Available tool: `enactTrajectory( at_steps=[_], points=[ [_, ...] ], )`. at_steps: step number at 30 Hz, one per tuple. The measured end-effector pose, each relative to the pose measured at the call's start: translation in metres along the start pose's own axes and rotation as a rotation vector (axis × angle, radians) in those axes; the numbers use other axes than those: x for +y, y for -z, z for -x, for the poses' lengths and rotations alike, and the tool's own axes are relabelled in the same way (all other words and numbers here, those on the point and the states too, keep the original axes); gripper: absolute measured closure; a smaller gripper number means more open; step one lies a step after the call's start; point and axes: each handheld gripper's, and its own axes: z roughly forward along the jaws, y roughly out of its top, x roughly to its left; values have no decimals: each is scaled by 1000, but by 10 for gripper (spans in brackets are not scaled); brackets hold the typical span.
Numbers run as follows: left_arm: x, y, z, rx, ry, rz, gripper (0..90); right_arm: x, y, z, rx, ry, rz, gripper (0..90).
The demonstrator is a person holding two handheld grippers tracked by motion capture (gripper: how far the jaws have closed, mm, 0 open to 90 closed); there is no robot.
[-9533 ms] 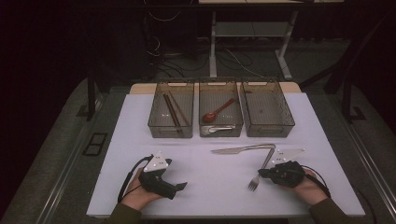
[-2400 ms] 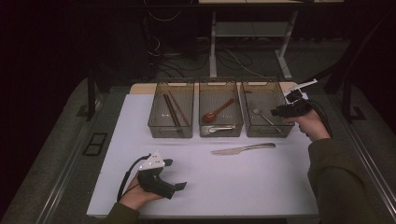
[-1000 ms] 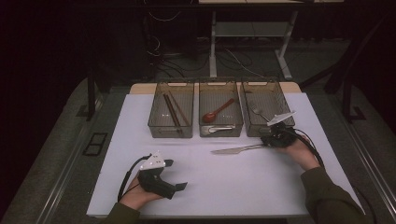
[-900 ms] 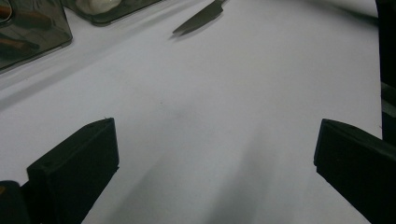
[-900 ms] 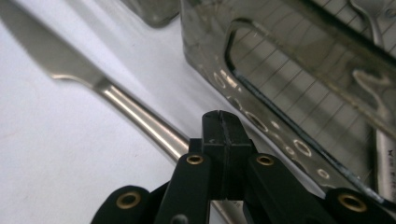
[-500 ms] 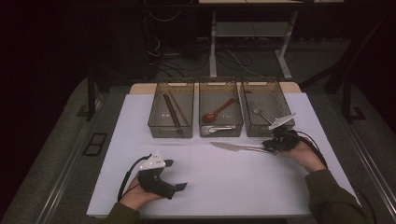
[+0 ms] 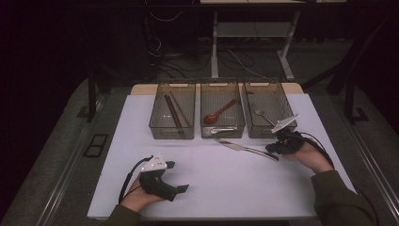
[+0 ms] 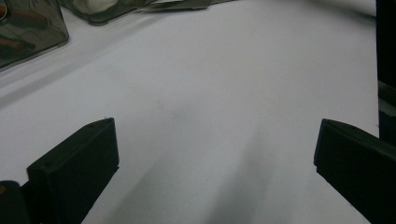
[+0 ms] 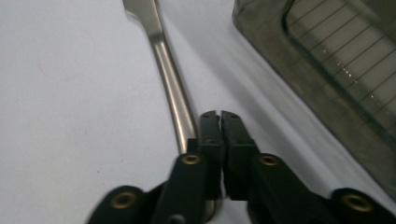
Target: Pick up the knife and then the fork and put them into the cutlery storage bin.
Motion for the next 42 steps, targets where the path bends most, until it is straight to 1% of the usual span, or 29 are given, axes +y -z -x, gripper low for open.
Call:
enactTrajectory(
  at_steps=[1,3,4,6,8,10,15,19,21,24,27,29,31,34,38,42],
  points=[
    [0,0,0,0,1,0,0,4,2,0,18,3,-11,788],
    [0,0,0,0,3,2,0,14,5,-3,26,33,-30,753],
    [0,0,0,1,4,2,0,20,5,-4,34,49,-51,737],
    [0,0,0,1,1,-1,0,32,4,-7,29,106,-102,724],
    [0,0,0,0,-3,-3,0,44,2,-10,46,159,-143,717],
    [0,0,0,0,-1,0,0,54,-3,-14,64,192,-182,716],
    [0,0,0,0,-1,2,0,73,-21,-22,85,249,-280,710],
    [0,0,0,-1,-2,2,0,82,-33,-24,74,279,-357,722],
    [0,0,0,-1,-4,2,0,85,-39,-24,77,292,-390,737],
    [0,0,0,-1,-4,0,0,88,-46,-26,83,307,-414,756],
    [0,0,0,-3,-3,1,0,91,-49,-29,66,334,-442,760],
    [0,-1,0,-5,-6,-1,0,92,-50,-30,55,341,-456,760],
    [0,-1,1,-6,-9,-2,0,93,-51,-32,48,337,-466,762],
    [1,-1,1,-5,-10,-2,0,93,-51,-31,48,343,-464,790],
    [0,-1,0,-4,-6,0,0,93,-50,-33,41,386,-464,799],
    [0,-1,0,-4,-4,1,0,90,-48,-33,48,392,-436,800]
  ],
)
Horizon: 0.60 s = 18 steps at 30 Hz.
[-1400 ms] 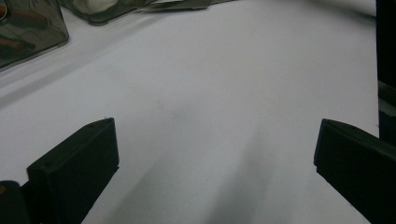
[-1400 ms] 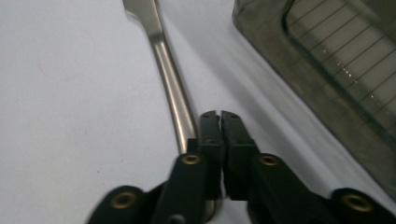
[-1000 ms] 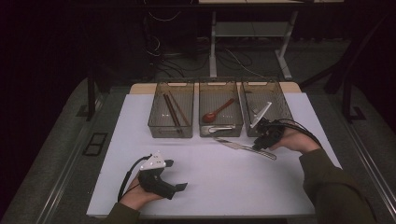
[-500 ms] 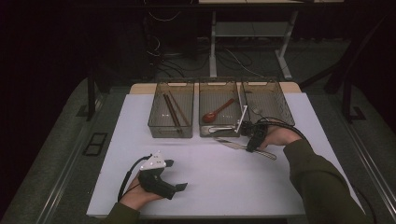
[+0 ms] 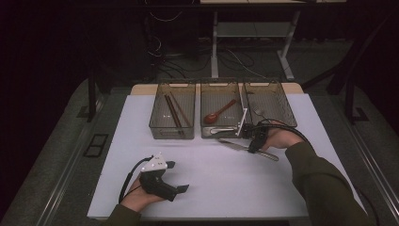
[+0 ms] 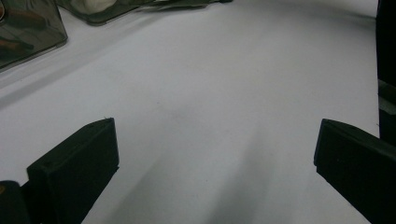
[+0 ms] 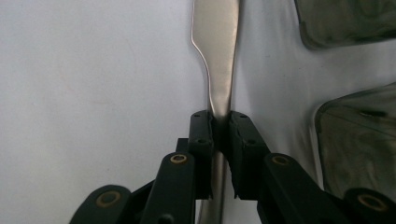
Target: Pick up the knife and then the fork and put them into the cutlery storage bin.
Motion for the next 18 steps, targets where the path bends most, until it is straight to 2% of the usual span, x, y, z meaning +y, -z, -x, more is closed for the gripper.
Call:
enactTrajectory(
  at_steps=[2,8,13,18],
  points=[
    [0,0,0,0,1,0,0,-3,1,0,24,-8,33,800],
    [0,0,0,1,-3,-2,0,-13,10,-4,55,-22,121,800],
    [0,0,-1,2,3,7,0,-23,19,-6,58,-40,207,800],
    [0,2,-2,7,-5,27,0,-39,27,-3,70,-84,327,799]
  ],
)
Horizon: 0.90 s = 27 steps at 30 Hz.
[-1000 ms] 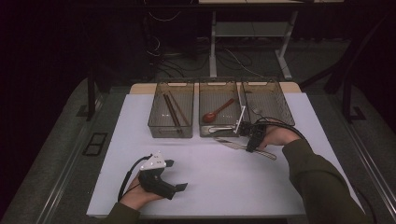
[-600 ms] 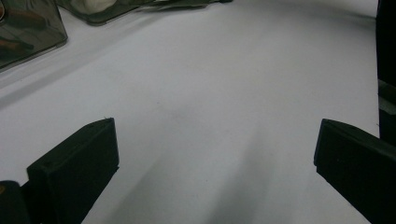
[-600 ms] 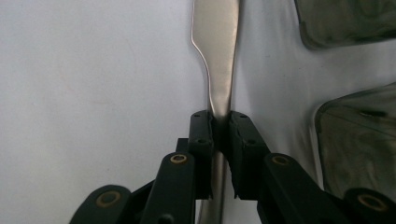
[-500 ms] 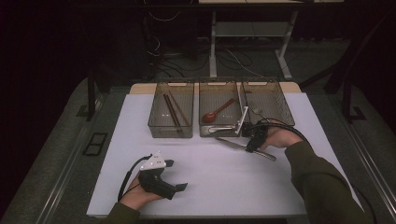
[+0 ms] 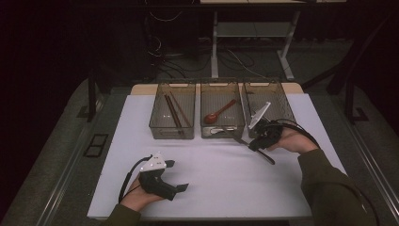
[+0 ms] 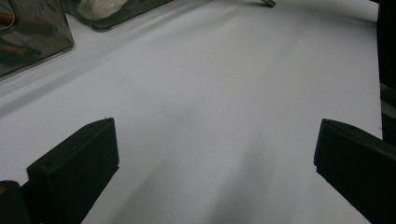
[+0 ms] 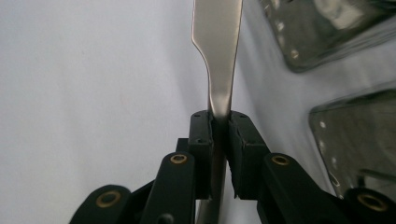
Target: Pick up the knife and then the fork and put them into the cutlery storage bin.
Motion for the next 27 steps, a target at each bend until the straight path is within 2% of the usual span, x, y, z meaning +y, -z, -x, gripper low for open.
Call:
enactTrajectory(
  at_steps=[3,5,7,15,22,27],
  points=[
    [0,1,0,8,-10,2,0,-7,7,0,-3,-36,73,799],
    [-1,0,0,16,-10,3,0,-12,12,-1,-3,-76,126,799],
    [-1,0,-1,21,-8,3,0,-17,17,1,3,-86,177,799],
    [-1,1,-2,28,-6,10,0,-35,33,4,-29,-188,375,799],
    [0,2,-2,31,3,17,0,-42,45,5,-51,-253,511,799],
    [0,2,-2,30,10,18,0,-44,58,5,-108,-281,585,799]
  ],
)
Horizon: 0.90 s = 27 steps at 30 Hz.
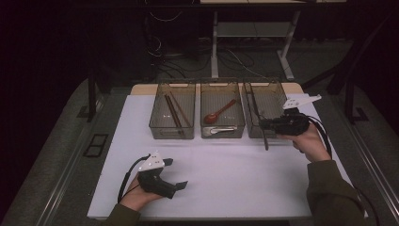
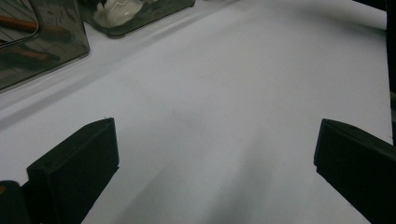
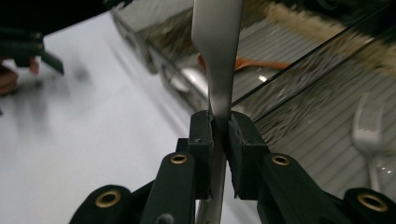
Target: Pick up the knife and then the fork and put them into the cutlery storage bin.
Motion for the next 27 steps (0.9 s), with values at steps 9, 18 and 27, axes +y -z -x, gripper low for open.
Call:
enactTrajectory(
  at_steps=[9,18,27],
  points=[
    [0,0,-1,4,3,0,0,5,31,14,-149,-88,170,799],
    [0,0,0,5,2,-1,0,23,42,40,-312,-119,192,799],
    [0,0,0,6,-6,-5,0,25,33,59,-383,-140,140,799]
  ],
)
